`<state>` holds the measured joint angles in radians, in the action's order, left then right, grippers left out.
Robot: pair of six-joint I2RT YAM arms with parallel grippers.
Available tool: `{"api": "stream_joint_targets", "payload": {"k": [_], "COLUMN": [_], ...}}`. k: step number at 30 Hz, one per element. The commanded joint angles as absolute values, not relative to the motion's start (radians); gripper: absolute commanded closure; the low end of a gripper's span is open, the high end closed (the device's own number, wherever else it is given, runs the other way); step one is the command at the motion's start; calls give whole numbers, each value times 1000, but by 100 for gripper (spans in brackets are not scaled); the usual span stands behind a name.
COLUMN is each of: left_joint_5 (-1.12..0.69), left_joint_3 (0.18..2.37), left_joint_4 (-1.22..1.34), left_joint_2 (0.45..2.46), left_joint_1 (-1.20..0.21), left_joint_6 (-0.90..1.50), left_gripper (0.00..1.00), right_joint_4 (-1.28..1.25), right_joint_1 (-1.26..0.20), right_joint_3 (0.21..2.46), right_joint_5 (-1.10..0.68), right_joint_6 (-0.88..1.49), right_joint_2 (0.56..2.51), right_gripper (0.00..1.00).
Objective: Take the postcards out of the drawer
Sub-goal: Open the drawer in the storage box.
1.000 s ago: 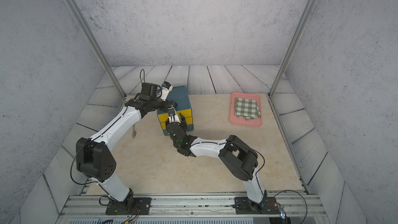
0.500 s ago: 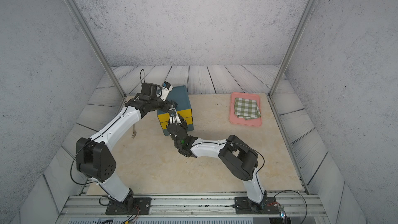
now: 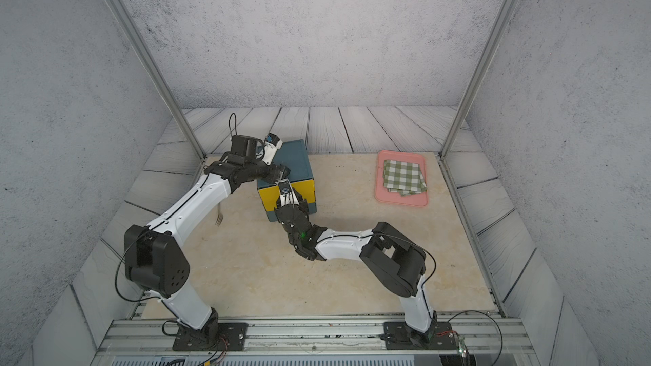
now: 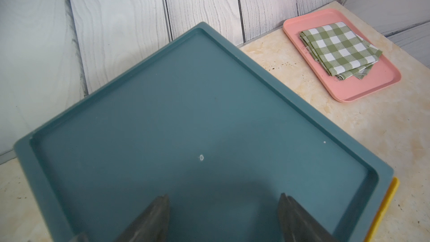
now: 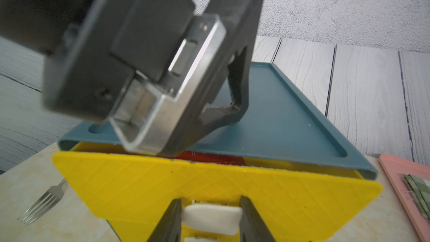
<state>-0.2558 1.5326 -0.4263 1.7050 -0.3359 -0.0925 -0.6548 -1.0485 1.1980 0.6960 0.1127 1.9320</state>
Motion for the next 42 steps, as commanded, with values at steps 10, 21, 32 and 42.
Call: {"api": "stream_joint_targets", "payload": {"k": [10,21,32,42], "left_joint_5": [-270,-264,-262,-259], "left_joint_3": [1505,1503,1501,1502], "left_joint_4": [-554,-553,-553,-555], "left_joint_2": [1727,1725,1723,1723], "left_joint_1": [-336,-336,-337,-335], "left_joint_6": [-77,-74,-74,-75], "left_gripper": [20,20,20,20], "right_joint_4": [-559,-512,-446,-410], "right_joint_1": [-1109,-1180,-1258,-1279], "right_joint_3": [1081,983,910,878], "right_joint_5": [742,800,858,872], "right_joint_6": [123,163,221,254], "right_joint_2": [1796,1682,1596,1556], "right_gripper": [70,70,70,70]}}
